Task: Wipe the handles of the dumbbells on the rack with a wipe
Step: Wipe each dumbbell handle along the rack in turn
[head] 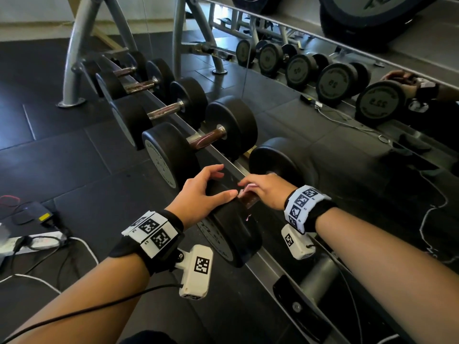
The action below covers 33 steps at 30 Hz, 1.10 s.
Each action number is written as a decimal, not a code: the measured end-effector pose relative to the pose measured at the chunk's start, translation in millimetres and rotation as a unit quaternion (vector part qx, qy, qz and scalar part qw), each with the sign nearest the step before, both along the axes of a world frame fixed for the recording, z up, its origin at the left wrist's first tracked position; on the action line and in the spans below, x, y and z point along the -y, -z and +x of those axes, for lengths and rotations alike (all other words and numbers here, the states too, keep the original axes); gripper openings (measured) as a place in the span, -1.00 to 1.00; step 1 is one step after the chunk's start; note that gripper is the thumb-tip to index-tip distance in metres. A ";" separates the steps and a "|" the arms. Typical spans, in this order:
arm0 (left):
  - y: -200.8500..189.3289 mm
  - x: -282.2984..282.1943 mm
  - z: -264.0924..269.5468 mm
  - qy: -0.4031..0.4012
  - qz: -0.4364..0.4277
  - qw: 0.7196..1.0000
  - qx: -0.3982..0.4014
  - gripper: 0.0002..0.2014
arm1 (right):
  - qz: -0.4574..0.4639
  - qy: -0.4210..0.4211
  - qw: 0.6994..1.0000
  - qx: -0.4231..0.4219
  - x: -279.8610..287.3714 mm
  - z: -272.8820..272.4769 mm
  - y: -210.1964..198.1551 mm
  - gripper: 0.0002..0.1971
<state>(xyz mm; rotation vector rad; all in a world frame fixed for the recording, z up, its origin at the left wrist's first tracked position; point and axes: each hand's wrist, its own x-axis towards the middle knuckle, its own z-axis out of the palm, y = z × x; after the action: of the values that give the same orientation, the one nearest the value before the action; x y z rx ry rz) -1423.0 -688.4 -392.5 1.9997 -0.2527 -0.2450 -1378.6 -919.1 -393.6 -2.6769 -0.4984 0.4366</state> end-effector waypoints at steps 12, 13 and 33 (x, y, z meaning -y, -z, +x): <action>1.9 -1.1 2.5 0.004 0.008 1.000 -0.009 -0.23 | -0.035 -0.017 0.998 0.057 -1.6 14.7 -5.4 -0.91; 2.1 -1.3 2.6 0.004 0.007 1.000 -0.011 -0.23 | -0.083 -0.024 0.995 0.054 -1.4 13.6 -1.7 -0.88; 0.1 -1.0 4.7 0.010 0.010 1.000 -0.006 -0.13 | -0.015 0.029 0.999 0.039 -4.7 -4.9 -3.8 -0.85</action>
<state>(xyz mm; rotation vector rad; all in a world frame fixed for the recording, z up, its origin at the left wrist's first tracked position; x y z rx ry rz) -1418.3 -687.4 -392.5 2.0168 -0.2646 -0.2727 -1383.4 -914.4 -389.8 -2.7391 -0.4388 0.3261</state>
